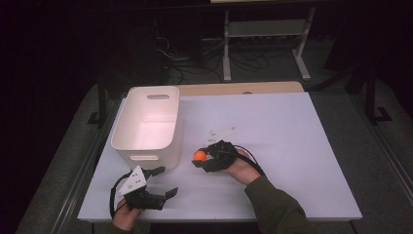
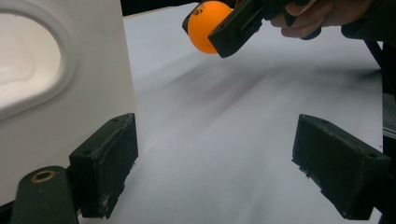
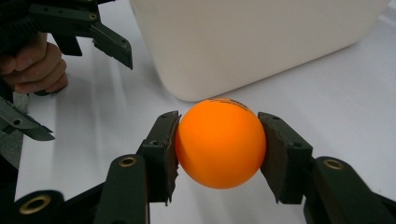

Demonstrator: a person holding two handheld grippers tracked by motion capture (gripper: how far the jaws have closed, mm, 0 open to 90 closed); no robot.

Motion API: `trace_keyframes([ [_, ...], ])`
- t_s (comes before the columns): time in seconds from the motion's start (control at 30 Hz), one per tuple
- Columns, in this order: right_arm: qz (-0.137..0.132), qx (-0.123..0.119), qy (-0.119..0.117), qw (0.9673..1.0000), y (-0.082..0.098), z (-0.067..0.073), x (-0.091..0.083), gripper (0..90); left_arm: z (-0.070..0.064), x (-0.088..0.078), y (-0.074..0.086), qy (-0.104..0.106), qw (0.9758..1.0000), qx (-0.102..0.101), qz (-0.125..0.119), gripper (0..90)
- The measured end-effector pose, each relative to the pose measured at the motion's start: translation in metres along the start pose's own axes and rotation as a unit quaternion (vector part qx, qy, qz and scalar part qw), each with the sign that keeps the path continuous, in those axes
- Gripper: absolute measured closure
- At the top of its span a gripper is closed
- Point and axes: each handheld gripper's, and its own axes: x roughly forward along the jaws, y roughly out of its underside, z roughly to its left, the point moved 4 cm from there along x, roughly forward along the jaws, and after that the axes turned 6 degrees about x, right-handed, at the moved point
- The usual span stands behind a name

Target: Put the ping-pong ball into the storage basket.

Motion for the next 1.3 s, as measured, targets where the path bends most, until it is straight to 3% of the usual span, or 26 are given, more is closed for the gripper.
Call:
trace_keyframes([
  [1.3,-0.005,-0.012,0.004,0.9999,-0.021,0.001,-0.024,49.7,0.000,0.000,0.000,0.000,1.0000,0.000,-0.002,14.1],
])
